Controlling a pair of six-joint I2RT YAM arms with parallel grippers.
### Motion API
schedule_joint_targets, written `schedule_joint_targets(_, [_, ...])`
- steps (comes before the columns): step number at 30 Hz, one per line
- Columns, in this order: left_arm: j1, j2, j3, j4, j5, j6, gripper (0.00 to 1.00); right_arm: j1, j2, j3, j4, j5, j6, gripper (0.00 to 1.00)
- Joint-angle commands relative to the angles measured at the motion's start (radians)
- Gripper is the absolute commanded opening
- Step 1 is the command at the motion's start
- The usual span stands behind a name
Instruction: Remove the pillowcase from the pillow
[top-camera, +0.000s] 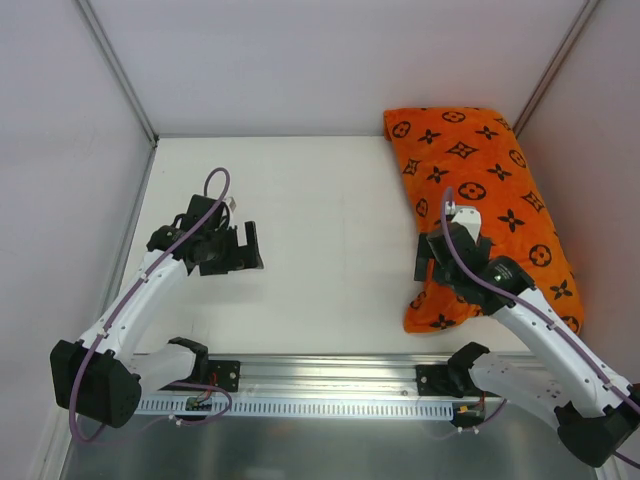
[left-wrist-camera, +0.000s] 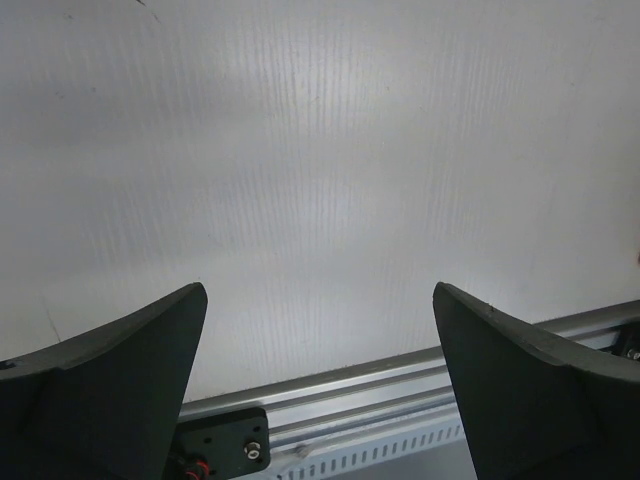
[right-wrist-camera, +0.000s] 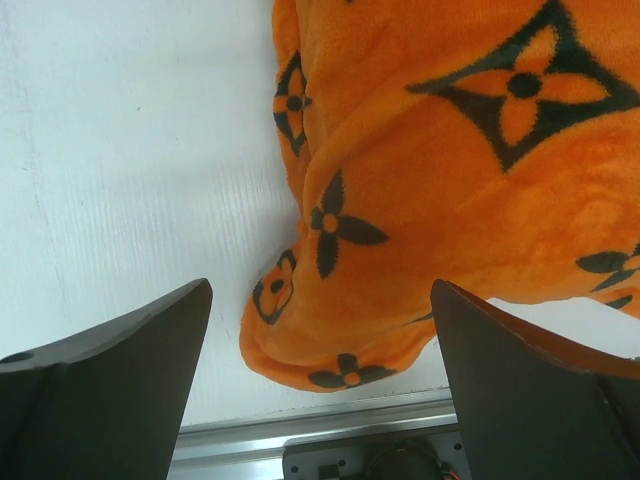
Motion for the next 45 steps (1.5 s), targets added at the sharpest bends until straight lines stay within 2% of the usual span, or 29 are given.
schedule_joint_targets(1, [-0.009,-0.006,0.033,-0.002,0.053,0.039,0.99,0.001,0.001,0.019,0.034,0.015,-0.020,0.96])
schedule_joint_targets(5, [-0.009,-0.010,0.040,-0.002,0.110,0.076,0.99,-0.001,-0.016,0.019,0.014,0.084,-0.032,0.96])
schedule_joint_targets(9, [-0.009,0.020,0.050,-0.004,0.186,0.094,0.99,-0.007,0.001,0.063,-0.027,0.289,-0.032,0.96])
schedule_joint_targets(12, [-0.009,0.022,0.050,-0.004,0.178,0.087,0.99,-0.071,0.024,0.114,-0.035,0.372,-0.033,0.97])
schedule_joint_targets(13, [-0.009,0.019,0.047,-0.004,0.177,0.079,0.99,-0.149,0.042,0.140,-0.032,0.367,-0.044,0.97])
schedule_joint_targets(19, [-0.012,0.047,0.037,-0.004,0.181,0.059,0.99,-0.492,0.134,0.178,0.172,0.124,-0.203,0.96])
schedule_joint_targets(20, [-0.014,0.048,0.031,-0.004,0.181,0.053,0.99,-0.520,0.207,0.198,0.211,0.104,-0.219,0.96])
schedule_joint_targets(22, [-0.016,0.053,0.028,-0.004,0.183,0.050,0.99,-0.614,0.306,0.237,0.225,-0.021,-0.224,0.96])
schedule_joint_targets(23, [-0.016,0.054,0.028,-0.004,0.184,0.047,0.99,-0.632,0.405,0.275,0.233,-0.085,-0.221,0.96])
schedule_joint_targets(24, [-0.016,0.054,0.031,-0.004,0.185,0.044,0.99,-0.671,0.448,0.284,0.247,-0.223,-0.218,0.96])
schedule_joint_targets(26, [-0.017,0.047,0.033,-0.004,0.183,0.036,0.99,-0.709,0.519,0.289,0.302,-0.328,-0.213,1.00])
schedule_joint_targets(27, [-0.017,0.042,0.034,-0.004,0.181,0.033,0.99,-0.711,0.577,0.307,0.305,-0.415,-0.210,0.86])
schedule_joint_targets(28, [-0.017,0.036,0.034,-0.005,0.181,0.030,0.99,-0.708,0.594,0.316,0.305,-0.470,-0.207,0.65])
schedule_joint_targets(29, [-0.017,0.033,0.031,-0.005,0.180,0.025,0.99,-0.703,0.602,0.318,0.320,-0.518,-0.196,0.19])
schedule_joint_targets(30, [-0.016,0.030,0.031,-0.004,0.174,0.022,0.99,-0.690,0.596,0.314,0.330,-0.561,-0.187,0.01])
schedule_joint_targets(33, [-0.017,0.021,0.033,-0.005,0.154,0.015,0.97,-0.585,0.507,0.286,0.367,-0.546,-0.184,0.01])
schedule_joint_targets(37, [-0.017,0.010,0.051,-0.005,0.151,0.015,0.87,-0.348,0.402,0.358,0.321,-0.473,-0.193,0.01])
schedule_joint_targets(42, [-0.017,-0.027,0.088,-0.005,0.149,0.016,0.86,-0.083,0.349,0.390,0.313,-0.407,-0.153,0.01])
schedule_joint_targets(45, [-0.017,-0.045,0.102,-0.005,0.158,0.012,0.88,0.020,0.371,0.404,0.322,-0.396,-0.139,0.01])
